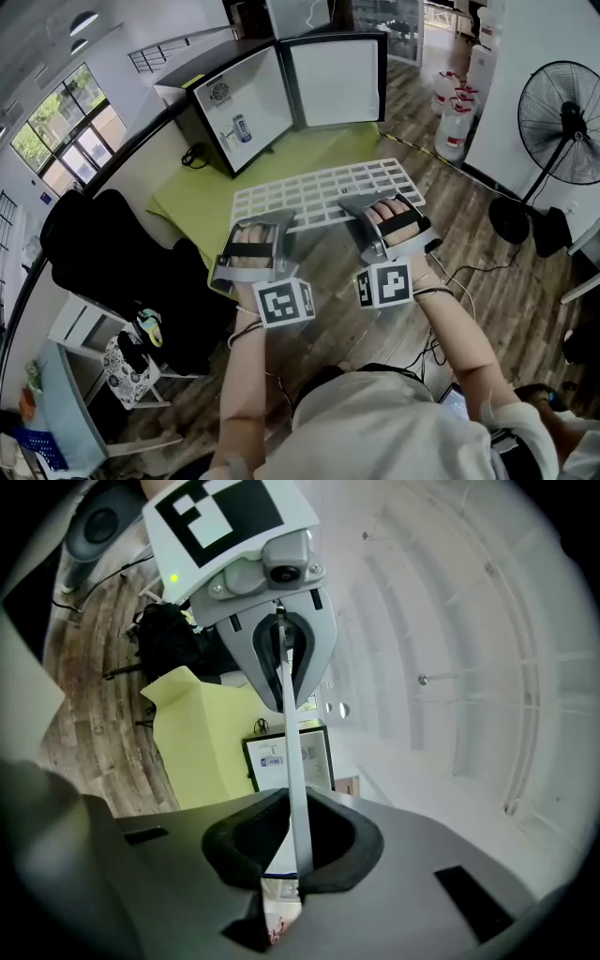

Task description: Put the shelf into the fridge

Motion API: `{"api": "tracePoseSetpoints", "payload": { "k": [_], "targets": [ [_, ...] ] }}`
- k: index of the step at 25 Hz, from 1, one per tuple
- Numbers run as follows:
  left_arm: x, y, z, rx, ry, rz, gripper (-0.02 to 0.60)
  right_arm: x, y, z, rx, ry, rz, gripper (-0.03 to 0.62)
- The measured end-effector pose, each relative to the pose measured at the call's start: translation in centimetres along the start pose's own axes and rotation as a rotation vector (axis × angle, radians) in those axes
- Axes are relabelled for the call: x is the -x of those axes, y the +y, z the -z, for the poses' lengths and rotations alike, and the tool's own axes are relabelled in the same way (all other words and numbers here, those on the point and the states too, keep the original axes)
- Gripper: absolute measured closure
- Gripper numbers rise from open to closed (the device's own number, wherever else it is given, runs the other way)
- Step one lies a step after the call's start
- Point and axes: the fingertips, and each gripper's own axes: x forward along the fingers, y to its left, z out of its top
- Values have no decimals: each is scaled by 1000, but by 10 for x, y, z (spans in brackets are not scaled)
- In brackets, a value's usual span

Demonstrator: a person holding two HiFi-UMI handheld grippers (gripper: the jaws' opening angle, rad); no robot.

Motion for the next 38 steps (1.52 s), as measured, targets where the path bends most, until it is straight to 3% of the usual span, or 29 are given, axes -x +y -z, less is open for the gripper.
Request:
{"api": "tracePoseSetpoints", "payload": {
  "k": [19, 26, 38],
  "targets": [
    [-55, -13, 25, 1, -53, 44, 537, -57, 17, 17, -38, 55, -13, 541],
    [-114, -10, 33, 5, -7, 48, 535, -110, 17, 48, -52, 10, -22, 540],
    [-239, 29, 43, 14, 144, 10, 535, -224, -18, 120, -32, -115, -11, 540]
  ]
}}
